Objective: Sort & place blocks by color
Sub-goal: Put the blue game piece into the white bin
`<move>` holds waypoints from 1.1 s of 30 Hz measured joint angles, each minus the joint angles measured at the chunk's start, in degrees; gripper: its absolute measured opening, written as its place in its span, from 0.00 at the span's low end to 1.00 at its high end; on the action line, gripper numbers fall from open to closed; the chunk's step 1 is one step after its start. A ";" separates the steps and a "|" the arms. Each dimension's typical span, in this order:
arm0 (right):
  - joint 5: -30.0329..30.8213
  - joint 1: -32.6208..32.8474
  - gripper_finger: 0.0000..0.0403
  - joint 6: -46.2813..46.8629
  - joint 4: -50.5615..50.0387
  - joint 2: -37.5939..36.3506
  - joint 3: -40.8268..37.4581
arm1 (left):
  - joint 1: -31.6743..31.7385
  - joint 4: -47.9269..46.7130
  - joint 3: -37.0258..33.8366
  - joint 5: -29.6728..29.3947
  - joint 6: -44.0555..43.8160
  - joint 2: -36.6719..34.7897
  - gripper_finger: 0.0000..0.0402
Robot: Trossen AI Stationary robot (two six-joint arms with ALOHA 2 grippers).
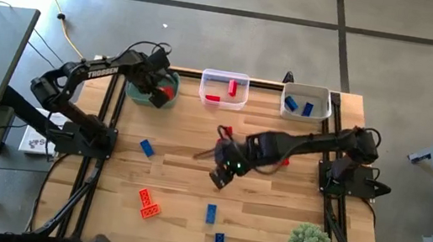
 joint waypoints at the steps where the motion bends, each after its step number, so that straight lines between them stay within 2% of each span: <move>1: 0.83 1.02 0.55 0.97 -0.02 0.00 0.00 | -1.13 -0.42 0.02 0.00 -0.68 -0.54 0.62; 3: 2.51 3.04 0.55 2.78 -0.03 0.00 0.00 | -3.71 -0.43 0.01 -0.83 -1.28 -1.86 0.62; 8: 6.11 6.94 0.55 6.57 0.00 0.00 0.00 | -9.05 1.09 0.52 -9.51 -0.81 -4.73 0.62; 16: 9.03 12.12 0.55 13.48 2.16 1.15 -0.04 | -15.35 -2.17 2.56 -9.48 -7.04 -11.09 0.62; 20: 9.22 14.24 0.55 16.69 3.42 3.29 -0.04 | -20.27 -3.44 2.60 -6.59 -11.59 -15.42 0.62; 24: 6.81 15.96 0.55 20.98 5.71 5.78 -0.04 | -25.97 -5.64 2.60 -5.76 -17.72 -19.11 0.62; 27: 2.51 17.00 0.55 24.12 7.67 7.94 -0.04 | -29.85 -7.20 2.60 -5.89 -21.15 -20.64 0.62; 33: -2.65 19.10 0.55 30.47 10.15 12.13 -0.04 | -34.89 -10.39 2.60 -8.33 -25.42 -21.70 0.62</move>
